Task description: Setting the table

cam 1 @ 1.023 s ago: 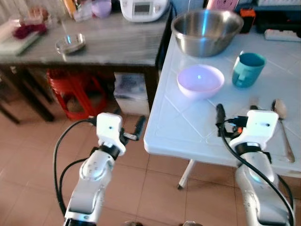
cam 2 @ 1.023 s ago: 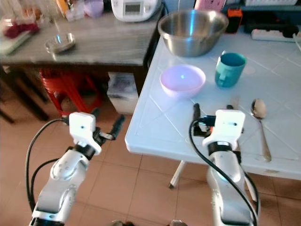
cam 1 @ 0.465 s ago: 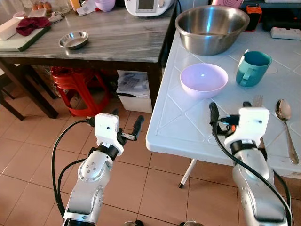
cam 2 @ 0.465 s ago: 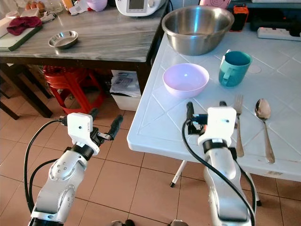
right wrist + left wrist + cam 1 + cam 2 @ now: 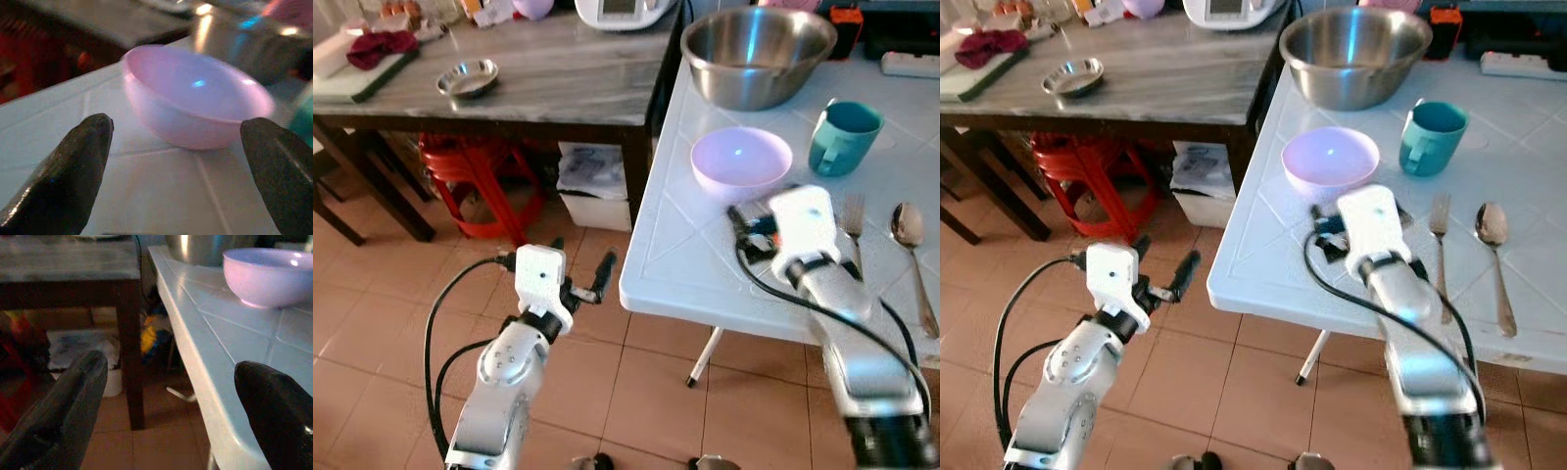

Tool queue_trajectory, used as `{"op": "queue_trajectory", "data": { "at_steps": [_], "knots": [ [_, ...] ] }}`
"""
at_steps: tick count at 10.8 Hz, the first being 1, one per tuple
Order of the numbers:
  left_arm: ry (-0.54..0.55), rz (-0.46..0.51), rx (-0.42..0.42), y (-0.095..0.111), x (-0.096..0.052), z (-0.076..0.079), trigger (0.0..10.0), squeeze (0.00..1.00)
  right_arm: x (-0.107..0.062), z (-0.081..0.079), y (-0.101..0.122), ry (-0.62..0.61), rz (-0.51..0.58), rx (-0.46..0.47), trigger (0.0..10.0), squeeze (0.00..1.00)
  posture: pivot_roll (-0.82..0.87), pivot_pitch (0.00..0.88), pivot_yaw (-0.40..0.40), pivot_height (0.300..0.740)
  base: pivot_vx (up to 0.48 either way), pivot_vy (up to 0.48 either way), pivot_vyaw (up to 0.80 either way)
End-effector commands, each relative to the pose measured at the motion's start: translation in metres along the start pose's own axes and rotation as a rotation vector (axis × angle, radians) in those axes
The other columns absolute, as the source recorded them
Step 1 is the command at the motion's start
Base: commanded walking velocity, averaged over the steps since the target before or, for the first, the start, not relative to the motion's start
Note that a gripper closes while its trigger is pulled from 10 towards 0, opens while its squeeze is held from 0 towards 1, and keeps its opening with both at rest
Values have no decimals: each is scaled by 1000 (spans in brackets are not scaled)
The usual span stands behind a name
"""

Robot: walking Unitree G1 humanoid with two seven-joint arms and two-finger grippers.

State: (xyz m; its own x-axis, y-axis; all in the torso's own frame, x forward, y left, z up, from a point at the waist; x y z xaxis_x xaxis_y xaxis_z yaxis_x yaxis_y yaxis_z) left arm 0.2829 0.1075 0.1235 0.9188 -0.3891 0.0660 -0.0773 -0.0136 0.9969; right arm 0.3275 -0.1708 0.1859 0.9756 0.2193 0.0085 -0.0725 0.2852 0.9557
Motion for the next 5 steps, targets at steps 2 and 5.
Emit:
{"op": "queue_trajectory", "data": {
  "at_steps": [2,5],
  "knots": [
    [-33,8,2,3,-4,0,10000,0,11,-3,4,87,-29,-48,10000,0,-128,202,110,740,0,0,0],
    [-48,0,3,2,-7,2,10000,0,36,1,26,209,-42,-145,10000,0,-125,203,113,740,0,0,0]
  ]
}}
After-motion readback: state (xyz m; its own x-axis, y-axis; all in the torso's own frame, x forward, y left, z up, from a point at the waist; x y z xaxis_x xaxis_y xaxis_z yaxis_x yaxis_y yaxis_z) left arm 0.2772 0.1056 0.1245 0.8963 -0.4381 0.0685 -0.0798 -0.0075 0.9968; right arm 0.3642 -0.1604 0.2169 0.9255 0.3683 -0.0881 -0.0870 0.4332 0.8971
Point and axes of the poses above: a point about 5 cm out from each wrist's last joint towards the gripper, its own x axis pointing out of the wrist towards the gripper, its own y axis along the axis of the wrist's last joint, z = x × y, the point moved 1 cm from there along x, pointing out of the wrist towards the gripper, and after that the axes turned 6 degrees about x, right-handed, at the moved point
